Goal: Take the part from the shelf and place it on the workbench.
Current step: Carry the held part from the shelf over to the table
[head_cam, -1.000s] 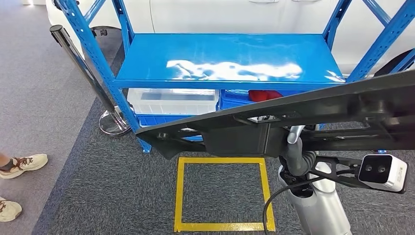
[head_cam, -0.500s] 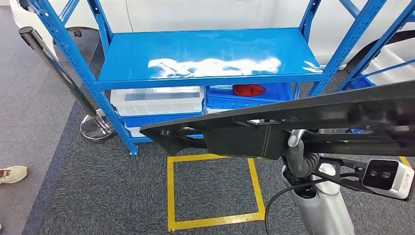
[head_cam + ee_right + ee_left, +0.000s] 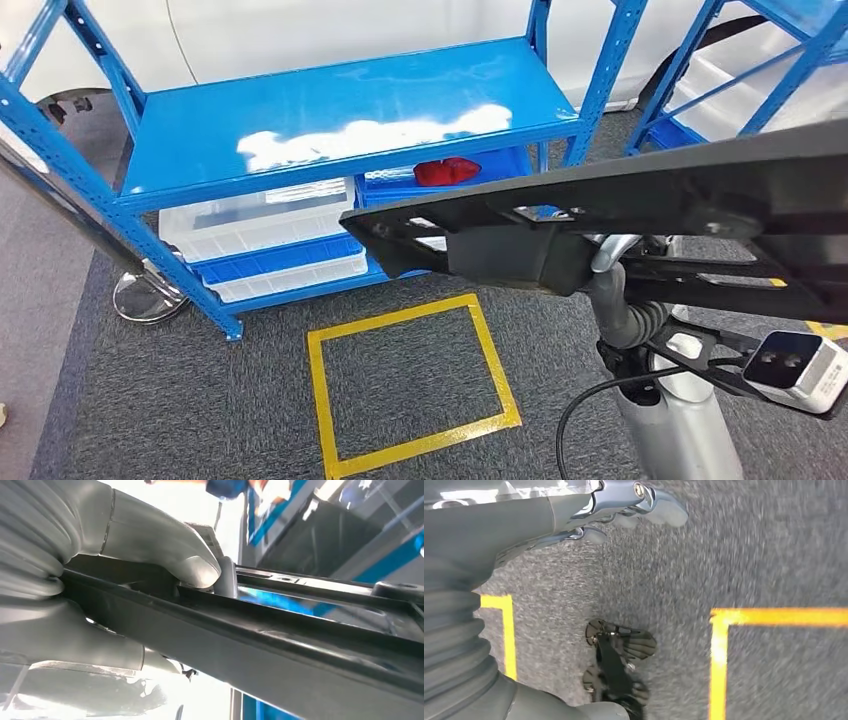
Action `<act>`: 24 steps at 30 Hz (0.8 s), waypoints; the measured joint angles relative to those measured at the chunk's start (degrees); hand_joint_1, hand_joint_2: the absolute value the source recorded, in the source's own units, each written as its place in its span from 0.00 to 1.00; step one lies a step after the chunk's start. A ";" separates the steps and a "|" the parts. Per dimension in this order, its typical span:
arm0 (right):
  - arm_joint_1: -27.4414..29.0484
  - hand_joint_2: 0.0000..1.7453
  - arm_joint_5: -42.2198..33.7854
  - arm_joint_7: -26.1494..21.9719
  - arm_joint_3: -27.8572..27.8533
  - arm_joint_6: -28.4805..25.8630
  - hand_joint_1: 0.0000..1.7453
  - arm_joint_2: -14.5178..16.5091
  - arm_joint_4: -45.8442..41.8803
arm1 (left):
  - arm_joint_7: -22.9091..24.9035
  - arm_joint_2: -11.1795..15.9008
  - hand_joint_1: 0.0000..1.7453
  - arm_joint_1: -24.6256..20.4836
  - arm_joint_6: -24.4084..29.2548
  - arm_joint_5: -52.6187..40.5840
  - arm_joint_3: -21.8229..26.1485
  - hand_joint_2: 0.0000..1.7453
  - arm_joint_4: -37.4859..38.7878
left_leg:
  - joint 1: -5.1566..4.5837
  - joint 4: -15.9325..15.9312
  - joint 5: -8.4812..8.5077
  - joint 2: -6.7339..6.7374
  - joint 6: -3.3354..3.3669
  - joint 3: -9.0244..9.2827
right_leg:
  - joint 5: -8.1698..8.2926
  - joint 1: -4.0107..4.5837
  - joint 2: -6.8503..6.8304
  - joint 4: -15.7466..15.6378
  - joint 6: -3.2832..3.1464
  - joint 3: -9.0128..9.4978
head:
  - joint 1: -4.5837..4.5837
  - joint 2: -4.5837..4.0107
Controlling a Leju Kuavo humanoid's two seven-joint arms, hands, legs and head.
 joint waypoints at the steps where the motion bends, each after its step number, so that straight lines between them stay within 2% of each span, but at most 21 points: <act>1: 0.22 1.00 -0.33 0.03 -0.31 -0.32 1.00 -0.12 -0.05 | 0.48 -0.01 0.00 0.09 0.22 -0.05 -0.15 1.00 0.00 | 0.01 4.20 -2.15 -1.26 0.01 -1.79 | 0.09 0.09 0.65 0.02 -0.20 -0.10 | -0.07 0.00; 2: 0.55 1.00 -0.83 0.18 -0.67 -0.56 1.00 -0.21 -0.06 | 0.96 -0.01 0.00 0.19 0.51 -0.05 -0.25 1.00 0.00 | 0.01 8.35 -3.82 -1.97 0.04 -3.62 | 0.17 0.22 1.37 0.07 -0.34 -0.20 | -0.10 0.00; 3: 0.97 1.00 -1.40 0.41 -1.13 -0.75 1.00 -0.34 -0.08 | 1.38 -0.01 0.00 0.28 0.80 -0.01 -0.31 1.00 0.00 | -0.02 11.13 -4.52 -2.32 0.12 -4.90 | 0.21 0.36 2.14 0.15 -0.41 -0.27 | -0.10 0.00; 4: 1.46 1.00 -1.88 0.67 -1.66 -0.89 1.00 -0.48 -0.17 | 1.72 -0.01 0.00 0.33 1.01 0.03 -0.38 1.00 0.00 | -0.03 11.60 -3.98 -2.46 0.29 -5.14 | 0.23 0.48 2.90 0.25 -0.44 -0.31 | -0.10 0.00; 5: 2.02 1.00 -2.22 0.91 -2.20 -0.96 1.00 -0.61 -0.39 | 2.00 -0.01 0.00 0.35 1.10 0.07 -0.48 1.00 0.00 | -0.05 9.68 -2.39 -2.68 0.55 -4.29 | 0.24 0.57 3.67 0.36 -0.42 -0.31 | -0.10 0.00; 6: 2.66 1.00 -2.38 1.00 -2.67 -0.96 1.00 -0.73 -0.77 | 2.26 0.01 0.00 0.33 1.14 0.10 -0.61 1.00 0.00 | -0.06 5.89 -0.18 -3.34 0.89 -2.56 | 0.25 0.64 4.41 0.46 -0.39 -0.29 | -0.10 0.00; 8: 4.20 1.00 -2.27 0.79 -3.19 -0.57 1.00 -0.88 -1.82 | 2.72 0.15 0.00 0.31 1.15 0.10 -0.98 1.00 0.00 | 0.01 -1.78 2.83 -5.97 1.55 0.86 | 0.29 0.73 5.78 0.71 -0.08 -0.47 | -0.03 0.00; 9: 5.05 1.00 -2.06 0.64 -3.19 -0.17 1.00 -0.92 -2.35 | 2.94 0.22 0.00 0.31 1.14 0.10 -1.18 1.00 0.00 | -0.03 -3.95 3.34 -6.95 1.69 1.79 | 0.38 0.63 6.39 0.82 0.20 -0.69 | -0.01 0.00; 10: 5.98 1.00 -1.77 0.50 -2.99 0.31 1.00 -0.93 -2.82 | 3.08 0.26 0.00 0.29 1.13 0.09 -1.38 1.00 0.00 | -0.12 -4.78 3.24 -7.36 1.76 2.11 | 0.50 0.46 6.98 0.87 0.59 -0.94 | 0.00 0.00; 11: 6.90 1.00 -1.37 0.44 -2.65 0.81 1.00 -0.93 -3.21 | 3.14 0.24 0.00 0.21 1.07 0.09 -1.52 1.00 0.00 | -0.20 -5.12 3.31 -6.87 1.81 2.26 | 0.67 0.28 7.64 0.84 1.02 -1.15 | -0.01 0.00; 12: 7.77 1.00 -0.88 0.41 -2.13 1.23 1.00 -0.93 -3.50 | 3.16 0.20 0.00 0.09 0.95 0.09 -1.65 1.00 -0.01 | -0.19 -5.37 3.52 -6.23 2.02 2.38 | 0.73 0.16 7.62 0.86 1.38 -1.30 | 0.00 0.00; 14: 8.67 1.00 0.18 0.40 -0.64 1.62 1.00 -0.91 -3.67 | 3.01 0.13 0.00 -0.12 0.61 0.05 -1.89 1.00 -0.02 | 0.01 -6.08 4.03 -4.77 2.63 2.63 | -0.64 0.27 5.18 2.78 1.95 -2.35 | 0.20 0.00; 16: 8.67 1.00 1.23 0.49 1.71 1.41 1.00 -0.79 -3.10 | 2.76 0.10 0.00 -0.13 0.40 0.02 -2.31 1.00 -0.02 | 0.03 -6.37 4.26 -3.21 2.95 2.57 | -4.23 0.17 2.04 9.08 2.39 -5.32 | 0.46 0.00; 17: 8.59 1.00 1.74 0.57 3.11 1.27 1.00 -0.67 -2.51 | 2.63 0.10 0.00 -0.10 0.33 0.02 -2.56 1.00 -0.02 | -0.01 -6.35 4.26 -2.40 2.96 2.46 | -5.99 -0.04 1.52 13.05 2.64 -7.15 | 0.55 0.00; 18: 8.53 1.00 2.15 0.62 4.34 1.17 1.00 -0.53 -1.76 | 2.53 0.10 0.00 -0.10 0.28 0.03 -2.76 1.00 -0.02 | -0.02 -6.33 4.26 -1.60 2.96 2.40 | -6.97 -0.26 1.27 15.99 2.89 -8.44 | 0.56 0.00; 19: 8.43 1.00 2.46 0.66 5.51 1.14 1.00 -0.38 -0.94 | 2.42 0.09 0.00 -0.13 0.21 0.03 -2.92 1.00 -0.03 | -0.03 -6.29 4.25 -0.83 2.93 2.35 | -6.94 -0.50 1.06 17.06 3.11 -8.74 | 0.55 0.00; 20: 8.30 1.00 2.67 0.66 6.53 1.15 1.00 -0.27 -0.21 | 2.34 0.07 0.00 -0.21 0.11 0.03 -3.03 1.00 -0.03 | -0.02 -6.21 4.23 -0.14 2.85 2.33 | -5.86 -0.69 0.76 15.63 3.25 -7.75 | 0.56 0.00; 21: 8.12 1.00 2.79 0.66 7.44 1.19 1.00 -0.17 0.41 | 2.29 0.04 0.00 -0.31 0.03 0.03 -3.11 1.00 -0.04 | -0.01 -6.09 4.17 0.46 2.71 2.33 | -4.12 -0.82 0.13 12.05 3.29 -5.61 | 0.57 0.00; 23: 7.55 1.00 2.87 0.61 8.95 1.39 1.00 0.15 1.22 | 2.27 0.00 0.00 -0.49 -0.04 0.02 -3.32 1.00 -0.03 | -0.16 -5.74 3.92 1.49 2.17 2.37 | -1.70 -0.64 -2.34 4.03 2.84 -1.15 | 0.53 0.00; 24: 7.23 1.00 2.87 0.58 9.61 1.54 1.00 0.37 1.52 | 2.28 -0.01 0.00 -0.55 -0.02 0.02 -3.43 1.00 -0.03 | -0.26 -5.62 3.83 1.94 1.78 2.40 | -1.24 -0.43 -3.15 1.74 2.48 0.04 | 0.48 0.00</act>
